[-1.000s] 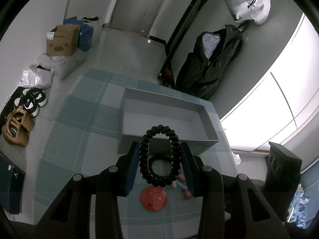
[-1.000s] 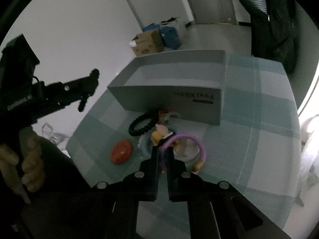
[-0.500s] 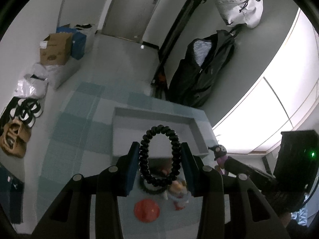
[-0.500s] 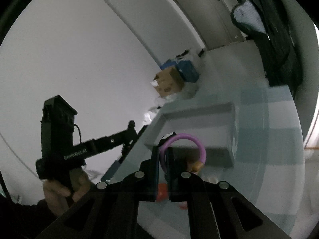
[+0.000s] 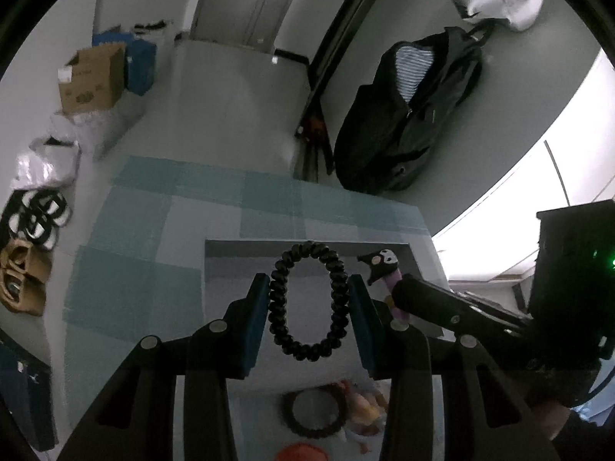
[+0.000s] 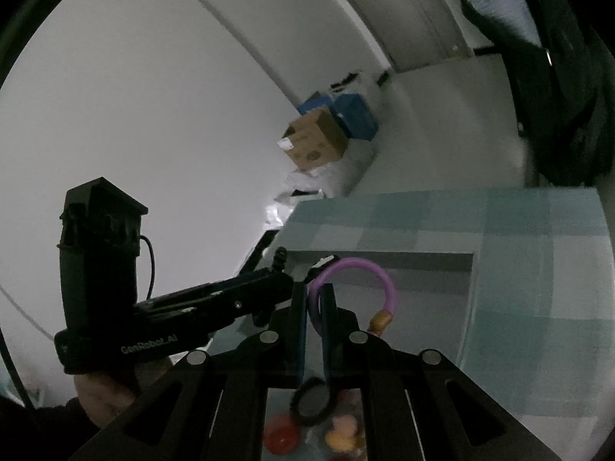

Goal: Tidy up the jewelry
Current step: 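Lower the bracelet into the box with the left gripper while the right places the bangle, then open both grippers and withdraw them from the box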

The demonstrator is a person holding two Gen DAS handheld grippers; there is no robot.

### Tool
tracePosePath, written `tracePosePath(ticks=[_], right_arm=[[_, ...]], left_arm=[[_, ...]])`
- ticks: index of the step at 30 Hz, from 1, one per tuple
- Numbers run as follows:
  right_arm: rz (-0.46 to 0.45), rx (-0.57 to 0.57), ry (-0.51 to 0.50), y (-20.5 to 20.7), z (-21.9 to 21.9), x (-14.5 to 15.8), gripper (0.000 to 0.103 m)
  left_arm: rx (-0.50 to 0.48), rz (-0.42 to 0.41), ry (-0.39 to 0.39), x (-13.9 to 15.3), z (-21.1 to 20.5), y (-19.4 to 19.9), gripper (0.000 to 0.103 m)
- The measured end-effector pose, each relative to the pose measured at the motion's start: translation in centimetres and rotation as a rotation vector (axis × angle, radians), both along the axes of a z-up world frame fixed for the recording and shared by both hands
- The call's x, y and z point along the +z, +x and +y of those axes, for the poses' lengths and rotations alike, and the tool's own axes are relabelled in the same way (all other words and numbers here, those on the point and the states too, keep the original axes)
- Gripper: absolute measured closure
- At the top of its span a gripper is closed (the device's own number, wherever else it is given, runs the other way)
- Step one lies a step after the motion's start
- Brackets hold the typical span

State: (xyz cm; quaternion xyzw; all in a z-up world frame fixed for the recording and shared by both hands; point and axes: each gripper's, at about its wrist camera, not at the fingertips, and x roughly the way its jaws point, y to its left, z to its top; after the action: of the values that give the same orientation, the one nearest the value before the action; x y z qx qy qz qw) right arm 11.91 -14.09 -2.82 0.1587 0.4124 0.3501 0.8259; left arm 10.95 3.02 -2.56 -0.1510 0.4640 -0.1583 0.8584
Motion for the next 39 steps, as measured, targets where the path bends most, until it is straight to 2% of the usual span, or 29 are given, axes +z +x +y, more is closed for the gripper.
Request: tracePosePath(ticks=[3,6,7,8,10,11,12,14,16,18,22,25,33,39], right_arm=[[0.016,0.001,0.003,0.6,-0.1,-0.8,0.096],[0.018,-0.004,-0.013,1.0,-0.5,-1.2,0.093],[0.017,-0.012,-0.02,1.1,-0.5,-1.2,0.087],[0.013,-0.022,-0.032,1.0,-0.6,-1.2,0.075],[0.0,-0.041,-0.034,0.7,-1.2,-1.0,0.063],[-0.008,-0.045,-0.017,0.5,-1.5,-0.7,0.062],[-0.018,-0.047,-0.003,0.4,-1.9,-0.4,0.061],[-0.046,-0.058,-0.007,-0.2,-2.3,0.2,0.049],[-0.064,-0.07,-0.001,-0.7,-2.8,0.7,0.048],[-0.063,-0.078,-0.002,-0.9,-3.0,0.9,0.048],[-0.08,-0.085,-0.005,-1.7,-3.1,1.5,0.041],[-0.095,-0.1,-0.009,-2.5,-3.6,2.0,0.039],[-0.127,-0.141,-0.017,-4.4,-4.7,3.1,0.028],[-0.143,-0.147,-0.046,-5.8,-4.9,3.5,0.023]], left_arm=[[0.005,0.023,-0.023,-0.5,0.2,0.5,0.067],[-0.012,0.065,-0.054,-0.9,-0.2,1.1,0.059],[-0.02,0.082,-0.053,-1.0,-0.3,1.3,0.059],[-0.029,0.091,-0.055,-1.2,-0.5,1.3,0.058],[-0.039,0.094,-0.05,-1.2,-0.7,1.2,0.056],[-0.044,0.089,-0.053,-1.1,-0.7,1.2,0.053],[-0.047,0.081,-0.056,-1.0,-0.8,1.0,0.046],[-0.042,0.05,-0.055,-0.5,-0.7,0.6,0.038],[-0.04,0.027,-0.04,0.0,-0.8,0.3,0.032],[-0.04,0.018,-0.026,0.3,-0.7,0.0,0.032],[-0.037,0.003,0.005,0.8,-0.8,-0.7,0.032],[-0.029,-0.033,0.022,1.6,-0.6,-1.5,0.032],[0.008,-0.121,0.077,3.4,0.2,-4.1,0.032],[0.018,-0.138,0.128,3.4,0.5,-5.9,0.032]])
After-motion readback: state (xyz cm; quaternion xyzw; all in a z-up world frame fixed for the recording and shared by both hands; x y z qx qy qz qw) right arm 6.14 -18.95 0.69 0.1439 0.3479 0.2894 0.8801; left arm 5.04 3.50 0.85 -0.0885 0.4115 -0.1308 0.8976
